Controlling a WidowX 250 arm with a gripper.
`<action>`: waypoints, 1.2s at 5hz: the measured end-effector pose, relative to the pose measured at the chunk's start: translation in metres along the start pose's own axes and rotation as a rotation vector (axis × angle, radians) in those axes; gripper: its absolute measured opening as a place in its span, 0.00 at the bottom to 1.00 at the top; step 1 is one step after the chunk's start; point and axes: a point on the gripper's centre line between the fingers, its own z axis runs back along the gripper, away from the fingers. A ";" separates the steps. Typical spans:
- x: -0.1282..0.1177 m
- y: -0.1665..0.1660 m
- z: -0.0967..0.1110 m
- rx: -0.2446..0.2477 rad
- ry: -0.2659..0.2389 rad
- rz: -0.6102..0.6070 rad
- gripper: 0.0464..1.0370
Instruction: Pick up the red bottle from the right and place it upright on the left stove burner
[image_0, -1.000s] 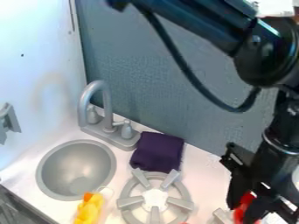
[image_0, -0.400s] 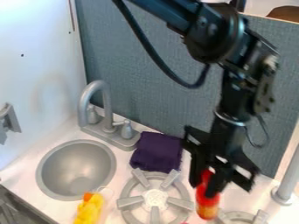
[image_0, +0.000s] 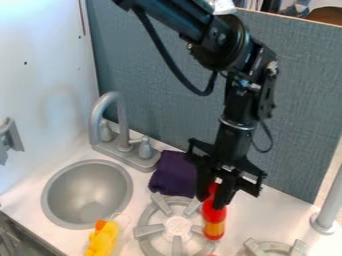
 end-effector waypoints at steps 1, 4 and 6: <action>0.006 0.015 -0.004 -0.010 0.041 0.055 0.29; 0.006 0.047 -0.008 -0.047 0.088 0.158 0.29; 0.024 0.057 -0.026 -0.087 0.160 0.183 0.29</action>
